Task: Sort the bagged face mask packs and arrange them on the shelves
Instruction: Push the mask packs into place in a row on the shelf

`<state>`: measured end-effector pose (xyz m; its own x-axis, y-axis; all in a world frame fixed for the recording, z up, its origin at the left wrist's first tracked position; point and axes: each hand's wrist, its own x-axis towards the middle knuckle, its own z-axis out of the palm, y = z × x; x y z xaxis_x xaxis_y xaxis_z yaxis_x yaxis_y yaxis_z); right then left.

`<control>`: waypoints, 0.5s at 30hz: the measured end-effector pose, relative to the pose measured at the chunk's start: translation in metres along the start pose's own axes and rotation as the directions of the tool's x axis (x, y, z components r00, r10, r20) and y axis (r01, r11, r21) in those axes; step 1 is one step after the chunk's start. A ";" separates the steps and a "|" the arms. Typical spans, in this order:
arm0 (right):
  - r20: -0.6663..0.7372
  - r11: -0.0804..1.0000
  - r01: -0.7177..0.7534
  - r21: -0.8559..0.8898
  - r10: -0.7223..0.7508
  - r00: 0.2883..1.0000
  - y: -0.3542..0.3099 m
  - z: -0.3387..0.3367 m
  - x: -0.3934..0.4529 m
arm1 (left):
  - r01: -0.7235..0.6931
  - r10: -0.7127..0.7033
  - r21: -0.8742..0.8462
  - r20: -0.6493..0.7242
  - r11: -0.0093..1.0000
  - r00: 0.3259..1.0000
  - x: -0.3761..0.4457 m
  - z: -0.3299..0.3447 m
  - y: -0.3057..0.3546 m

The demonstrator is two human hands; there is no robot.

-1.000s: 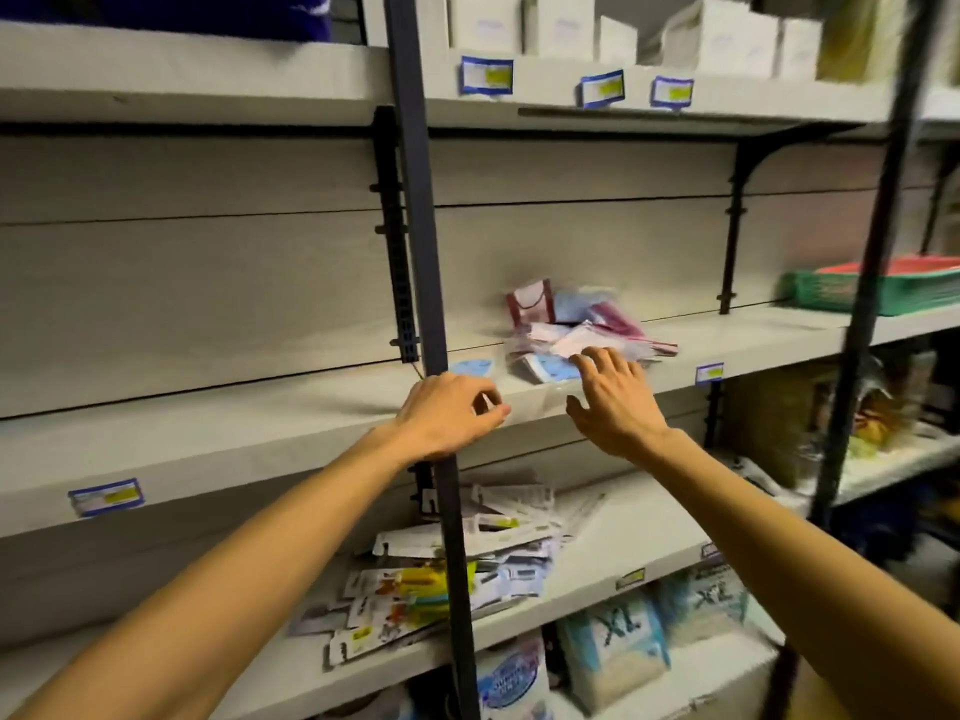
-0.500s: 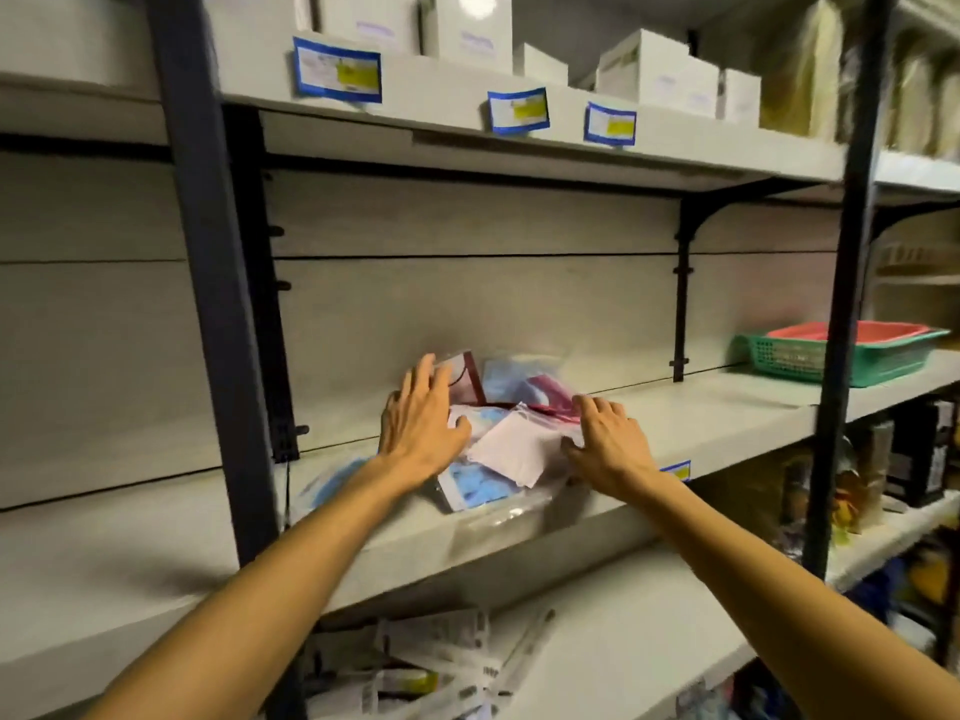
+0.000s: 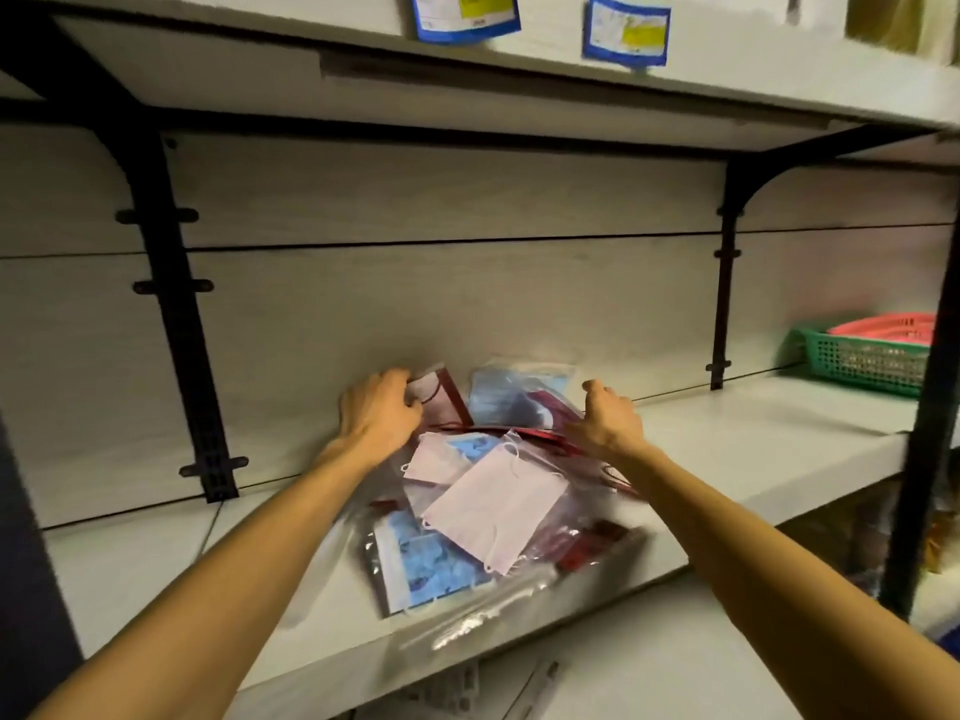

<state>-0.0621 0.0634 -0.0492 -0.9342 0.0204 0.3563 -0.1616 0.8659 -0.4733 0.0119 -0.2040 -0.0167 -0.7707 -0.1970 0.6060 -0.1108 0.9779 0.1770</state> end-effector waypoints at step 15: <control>-0.259 0.871 0.229 0.434 -0.122 0.958 0.016 -0.039 0.043 | -0.131 0.095 -0.106 -0.289 0.986 0.953 -0.022 -0.049 0.036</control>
<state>-0.0927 0.0979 -0.0102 -0.7927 0.0436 0.6080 -0.4925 0.5419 -0.6810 0.0554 -0.1680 0.0146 -0.5637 -0.1144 0.8180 0.0580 0.9824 0.1774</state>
